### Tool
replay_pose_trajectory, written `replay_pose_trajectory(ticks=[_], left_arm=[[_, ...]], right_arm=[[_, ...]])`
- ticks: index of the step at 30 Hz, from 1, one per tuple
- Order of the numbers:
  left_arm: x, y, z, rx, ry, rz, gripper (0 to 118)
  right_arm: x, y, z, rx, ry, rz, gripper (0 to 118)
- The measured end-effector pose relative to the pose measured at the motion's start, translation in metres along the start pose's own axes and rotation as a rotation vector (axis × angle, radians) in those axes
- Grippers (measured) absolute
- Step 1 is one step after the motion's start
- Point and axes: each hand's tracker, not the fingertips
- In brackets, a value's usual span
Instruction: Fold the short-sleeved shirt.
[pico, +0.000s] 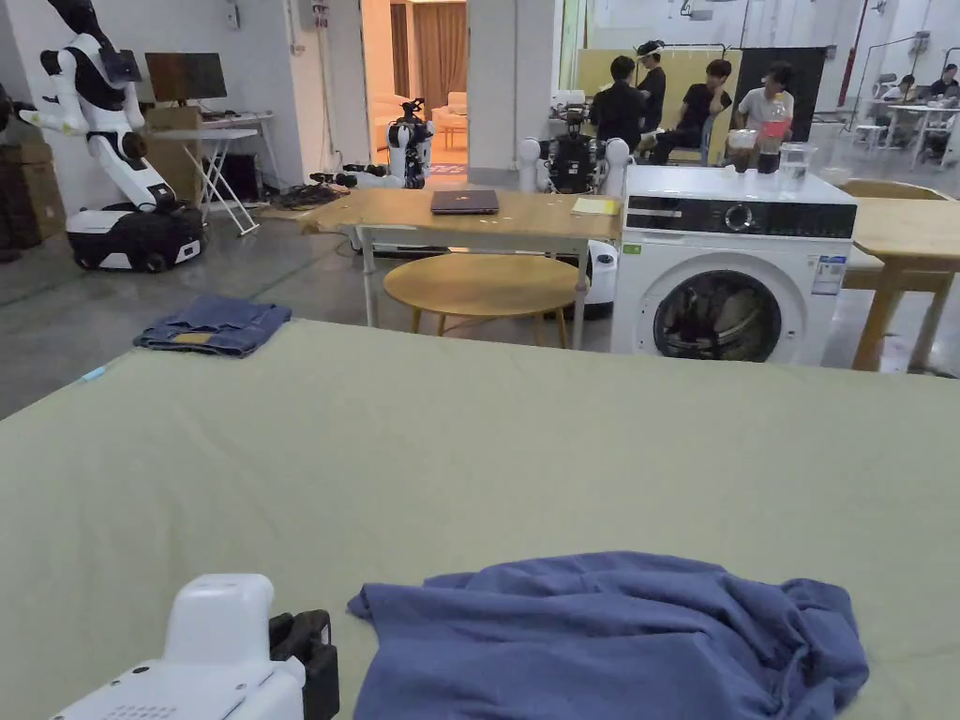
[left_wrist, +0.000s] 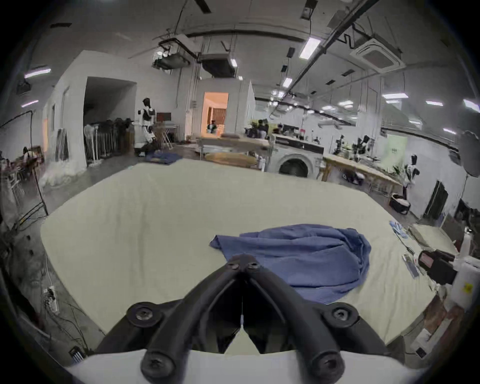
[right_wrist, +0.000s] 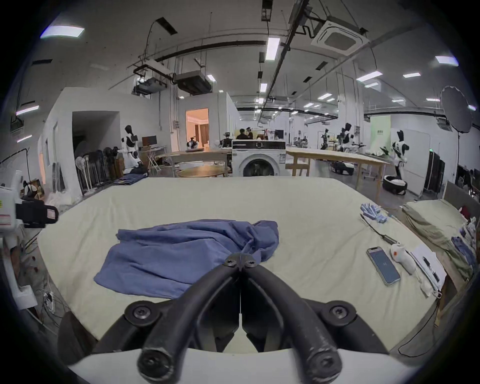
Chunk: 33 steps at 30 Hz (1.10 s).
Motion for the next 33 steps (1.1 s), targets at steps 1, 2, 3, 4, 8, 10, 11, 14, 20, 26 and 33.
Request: replay_pose_trajectory(ticks=[1,2,3,4,8,10,11,14,20,26,33], left_arm=[[-0.003,0.001,-0.017,-0.03,0.002,0.008,0],[-0.006,0.006,-0.037,-0.06,0.003,0.004,0],[-0.01,0.009,-0.057,-0.084,-0.011,0.001,0],[-0.012,0.013,-0.083,-0.152,0.002,-0.021,0],[-0.029,0.026,-0.19,-0.353,-0.006,-0.064,0],[-0.037,0.029,-0.228,-0.413,0.004,-0.074,10],[-0.038,0.03,-0.245,-0.466,0.034,-0.133,19],[-0.043,0.023,-0.282,-0.554,0.05,-0.155,111],[-0.034,0.01,-0.302,-0.572,0.088,-0.235,101],[-0.02,0.016,-0.276,-0.523,-0.023,-0.22,0],[-0.018,0.013,-0.266,-0.522,-0.036,-0.208,0]], right_arm=[[-0.001,0.0,-0.004,-0.007,0.005,-0.004,0],[-0.001,-0.001,-0.009,-0.016,0.009,-0.012,0],[-0.002,-0.001,-0.013,-0.025,0.012,-0.017,0],[-0.002,-0.002,-0.017,-0.035,0.01,-0.018,0],[-0.001,-0.008,-0.034,-0.073,-0.007,-0.005,0],[0.002,-0.013,-0.041,-0.096,-0.015,0.001,0],[0.004,-0.015,-0.044,-0.106,-0.022,0.007,0],[0.009,-0.02,-0.052,-0.133,-0.039,0.007,0],[0.019,-0.027,-0.062,-0.171,-0.073,0.0,0],[0.041,-0.011,-0.088,-0.195,-0.088,0.011,0],[0.084,0.043,-0.185,-0.258,-0.066,0.016,0]])
